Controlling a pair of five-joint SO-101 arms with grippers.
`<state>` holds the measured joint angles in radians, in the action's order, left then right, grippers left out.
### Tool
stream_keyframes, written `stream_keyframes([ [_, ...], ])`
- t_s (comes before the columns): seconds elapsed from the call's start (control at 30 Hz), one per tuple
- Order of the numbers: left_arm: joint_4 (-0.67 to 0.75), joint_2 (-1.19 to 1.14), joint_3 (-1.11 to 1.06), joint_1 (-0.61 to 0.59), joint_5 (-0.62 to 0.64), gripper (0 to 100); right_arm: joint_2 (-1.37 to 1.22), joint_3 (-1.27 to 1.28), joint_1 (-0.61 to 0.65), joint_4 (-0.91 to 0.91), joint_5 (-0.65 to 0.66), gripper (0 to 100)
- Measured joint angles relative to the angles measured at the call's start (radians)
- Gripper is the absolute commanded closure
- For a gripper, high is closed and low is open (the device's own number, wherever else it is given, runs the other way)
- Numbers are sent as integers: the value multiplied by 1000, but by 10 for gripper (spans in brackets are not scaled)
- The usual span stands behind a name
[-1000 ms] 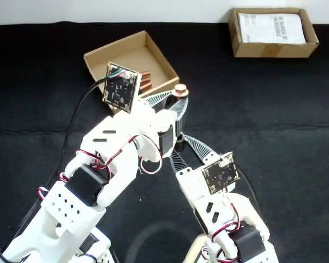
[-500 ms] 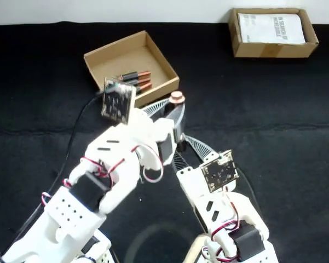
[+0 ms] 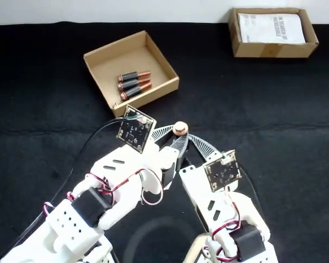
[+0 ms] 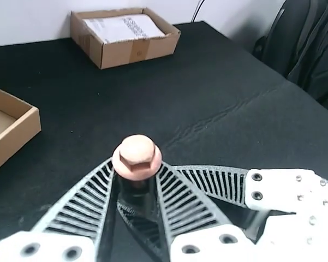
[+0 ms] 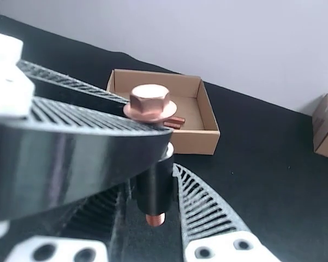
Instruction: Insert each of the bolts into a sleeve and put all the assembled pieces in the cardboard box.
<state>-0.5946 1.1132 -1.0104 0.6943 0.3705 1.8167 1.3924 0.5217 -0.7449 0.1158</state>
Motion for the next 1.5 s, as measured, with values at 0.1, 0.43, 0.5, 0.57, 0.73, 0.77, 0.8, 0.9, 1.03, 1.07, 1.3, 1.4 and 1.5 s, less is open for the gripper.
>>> stream_keyframes([
  [0.1,-18,0,0,-31,0,851,0,0,0,0,0,991],
  [0.43,-488,21,207,-64,-54,790,-12,0,-5,0,0,991],
  [0.5,-563,54,226,-57,-103,790,-51,-2,-5,0,0,991],
  [0.57,-620,110,230,-48,-150,797,-103,-2,-8,0,0,991],
  [0.73,-683,342,230,-26,-282,992,-292,-95,-41,64,0,991],
  [0.77,-686,387,230,-26,-315,992,-341,-130,-52,81,0,991],
  [0.8,-686,436,230,-26,-345,976,-396,-172,-61,98,0,991],
  [0.9,-686,554,235,-89,-420,993,-578,-318,-74,120,0,991],
  [1.03,-686,669,192,-250,-480,991,-838,-548,-77,124,2,991],
  [1.07,-686,684,180,-292,-496,991,-905,-608,-77,124,15,991],
  [1.3,-686,701,147,-534,-512,991,-1392,-1031,-72,124,210,991],
  [1.4,-686,701,98,-614,-512,991,-1582,-1192,-48,126,325,991],
  [1.5,-686,701,57,-701,-514,991,-1757,-1336,-15,126,433,991],
])
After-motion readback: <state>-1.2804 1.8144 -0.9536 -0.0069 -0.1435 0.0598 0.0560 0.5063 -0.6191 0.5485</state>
